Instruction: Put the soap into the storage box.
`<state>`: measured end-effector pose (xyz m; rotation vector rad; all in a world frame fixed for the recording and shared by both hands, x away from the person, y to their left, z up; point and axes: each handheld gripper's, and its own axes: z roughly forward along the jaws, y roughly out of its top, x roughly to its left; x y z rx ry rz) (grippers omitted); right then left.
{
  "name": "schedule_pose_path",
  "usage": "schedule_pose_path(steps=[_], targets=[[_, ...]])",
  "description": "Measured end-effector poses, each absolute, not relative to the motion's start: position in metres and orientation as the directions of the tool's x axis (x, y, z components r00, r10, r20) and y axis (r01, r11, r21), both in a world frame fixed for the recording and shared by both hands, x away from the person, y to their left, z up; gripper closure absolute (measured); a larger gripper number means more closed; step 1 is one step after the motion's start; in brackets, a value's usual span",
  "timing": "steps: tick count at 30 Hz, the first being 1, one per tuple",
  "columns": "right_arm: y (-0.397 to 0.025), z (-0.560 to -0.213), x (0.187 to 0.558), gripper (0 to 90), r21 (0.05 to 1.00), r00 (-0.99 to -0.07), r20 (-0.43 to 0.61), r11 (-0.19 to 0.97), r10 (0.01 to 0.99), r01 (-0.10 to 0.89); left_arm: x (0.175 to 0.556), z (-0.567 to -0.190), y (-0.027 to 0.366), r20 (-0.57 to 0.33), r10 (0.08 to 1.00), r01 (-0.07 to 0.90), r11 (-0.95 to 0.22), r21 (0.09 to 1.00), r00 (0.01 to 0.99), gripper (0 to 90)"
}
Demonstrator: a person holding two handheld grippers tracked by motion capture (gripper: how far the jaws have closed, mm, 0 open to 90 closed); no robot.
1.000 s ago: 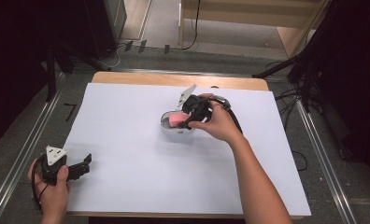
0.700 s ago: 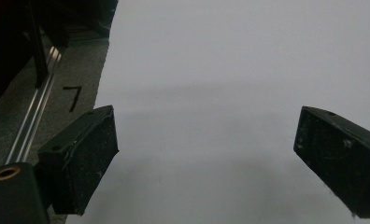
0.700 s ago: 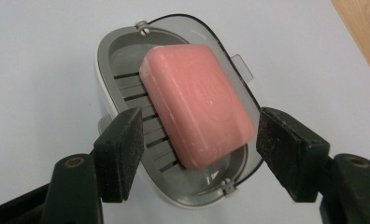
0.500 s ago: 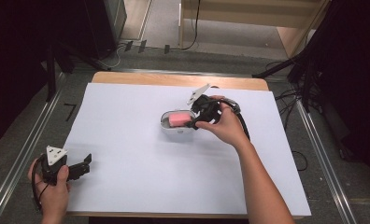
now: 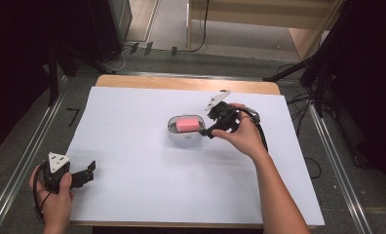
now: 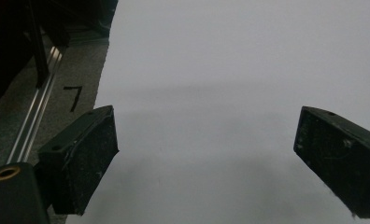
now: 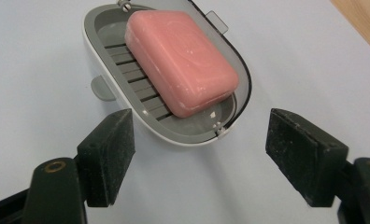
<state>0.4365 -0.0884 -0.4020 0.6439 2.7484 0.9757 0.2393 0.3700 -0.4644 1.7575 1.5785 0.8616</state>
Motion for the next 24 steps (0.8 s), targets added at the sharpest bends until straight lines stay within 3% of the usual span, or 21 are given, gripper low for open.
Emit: schedule_pose_path(steps=[8, 24], targets=[[-0.099, -0.405, 0.429, 14.3, 0.642, -0.878, 0.021, 0.667, 0.478, 0.378, 0.239, -0.464, 0.37, 0.067, 0.995, 0.594, -0.097, 0.799, 0.073, 6.7], [-0.117, -0.413, 0.411, 13.9, 0.659, -0.839, 0.063, 0.609, 0.541, 0.442, 0.239, -0.464, 0.37, 0.068, 0.995, 0.594, -0.099, 0.799, 0.073, 6.7]])
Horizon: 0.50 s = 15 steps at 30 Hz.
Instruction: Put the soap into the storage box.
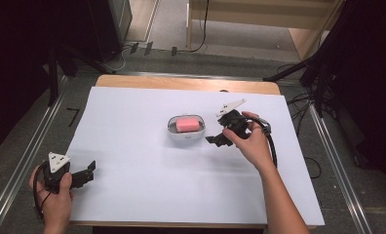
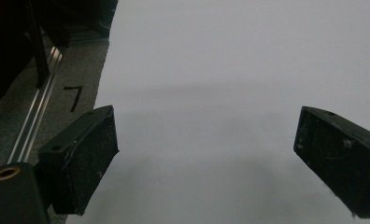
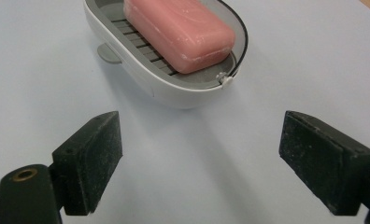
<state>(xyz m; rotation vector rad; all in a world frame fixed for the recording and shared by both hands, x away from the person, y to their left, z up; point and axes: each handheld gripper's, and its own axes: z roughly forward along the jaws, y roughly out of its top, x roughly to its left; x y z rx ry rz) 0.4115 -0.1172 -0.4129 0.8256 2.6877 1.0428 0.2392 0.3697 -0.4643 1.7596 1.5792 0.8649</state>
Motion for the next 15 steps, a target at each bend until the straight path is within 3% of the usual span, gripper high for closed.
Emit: schedule_pose_path(steps=[15], targets=[[-0.138, -0.423, 0.396, 14.1, 0.672, -0.803, 0.088, 0.56, 0.59, 0.485, 0.239, -0.464, 0.369, 0.071, 0.995, 0.595, -0.102, 0.798, 0.075, 6.7]])
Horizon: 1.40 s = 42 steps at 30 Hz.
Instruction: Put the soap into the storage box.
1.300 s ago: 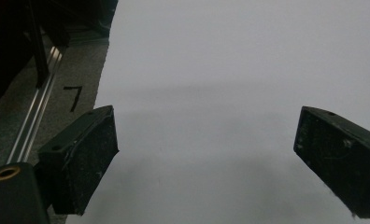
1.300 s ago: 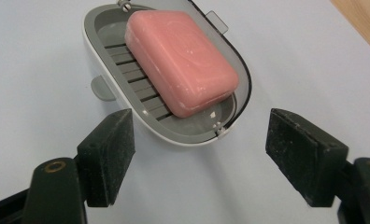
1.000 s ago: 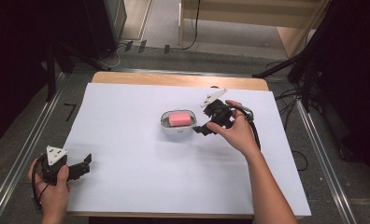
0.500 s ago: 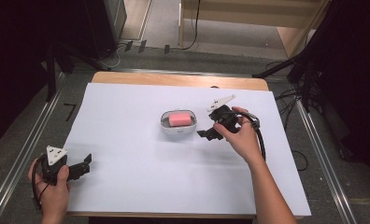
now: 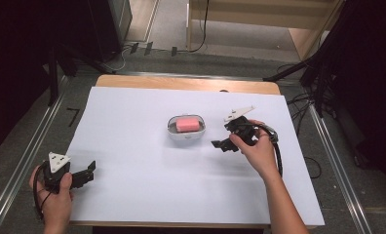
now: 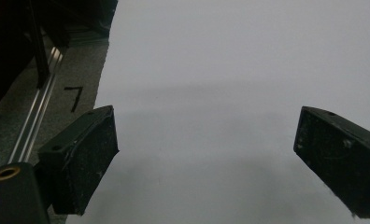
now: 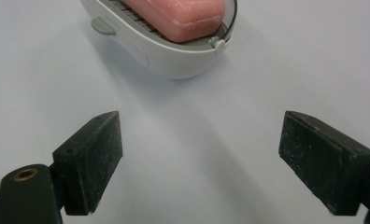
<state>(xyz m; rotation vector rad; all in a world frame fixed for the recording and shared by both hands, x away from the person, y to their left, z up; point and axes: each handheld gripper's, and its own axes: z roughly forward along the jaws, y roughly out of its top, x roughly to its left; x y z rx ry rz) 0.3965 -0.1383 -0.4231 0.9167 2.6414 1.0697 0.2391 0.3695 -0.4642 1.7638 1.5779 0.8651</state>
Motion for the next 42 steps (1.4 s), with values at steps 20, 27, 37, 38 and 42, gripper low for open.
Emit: schedule_pose_path(steps=[20, 27, 37, 38, 42], targets=[[-0.17, -0.436, 0.374, 15.0, 0.693, -0.767, 0.117, 0.501, 0.63, 0.518, 0.239, -0.464, 0.369, 0.078, 0.994, 0.596, -0.108, 0.796, 0.076, 6.8], [-0.187, -0.441, 0.364, 15.4, 0.694, -0.751, 0.124, 0.485, 0.648, 0.533, 0.239, -0.464, 0.368, 0.079, 0.994, 0.595, -0.109, 0.796, 0.077, 6.9], [-0.211, -0.45, 0.348, 15.8, 0.707, -0.721, 0.137, 0.442, 0.679, 0.551, 0.239, -0.464, 0.368, 0.082, 0.994, 0.596, -0.11, 0.795, 0.074, 6.9], [-0.213, -0.45, 0.346, 15.9, 0.707, -0.715, 0.14, 0.437, 0.685, 0.557, 0.239, -0.464, 0.368, 0.082, 0.994, 0.596, -0.11, 0.795, 0.075, 6.8], [-0.222, -0.454, 0.34, 17.2, 0.71, -0.704, 0.15, 0.42, 0.694, 0.565, 0.239, -0.465, 0.368, 0.083, 0.994, 0.595, -0.113, 0.796, 0.078, 6.9]])
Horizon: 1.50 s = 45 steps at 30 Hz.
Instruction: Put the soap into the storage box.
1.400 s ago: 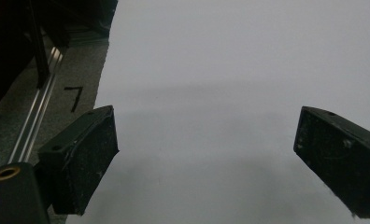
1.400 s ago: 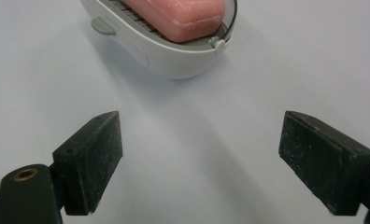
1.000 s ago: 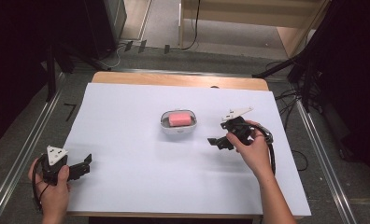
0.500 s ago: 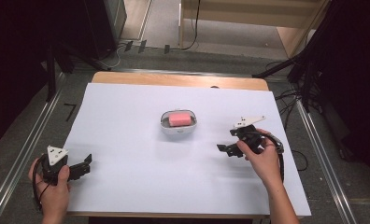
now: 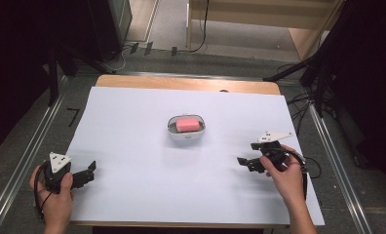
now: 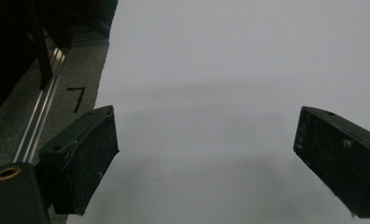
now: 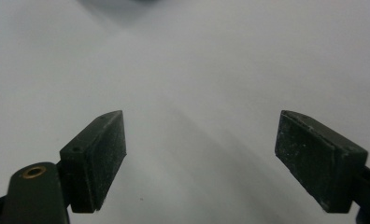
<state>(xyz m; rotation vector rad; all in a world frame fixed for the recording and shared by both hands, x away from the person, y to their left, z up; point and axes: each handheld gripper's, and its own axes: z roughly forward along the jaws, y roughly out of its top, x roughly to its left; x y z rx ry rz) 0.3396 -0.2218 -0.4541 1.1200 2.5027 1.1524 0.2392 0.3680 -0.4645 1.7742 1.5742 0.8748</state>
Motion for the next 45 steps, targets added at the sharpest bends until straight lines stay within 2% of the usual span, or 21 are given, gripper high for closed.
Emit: schedule_pose_path(steps=[28, 45], targets=[[-0.275, -0.473, 0.301, 16.8, 0.746, -0.624, 0.164, 0.318, 0.764, 0.585, 0.239, -0.464, 0.368, 0.087, 0.993, 0.596, -0.114, 0.794, 0.074, 6.9], [-0.315, -0.483, 0.272, 14.0, 0.774, -0.537, 0.173, 0.224, 0.826, 0.593, 0.239, -0.465, 0.367, 0.092, 0.993, 0.596, -0.117, 0.795, 0.073, 6.9]])
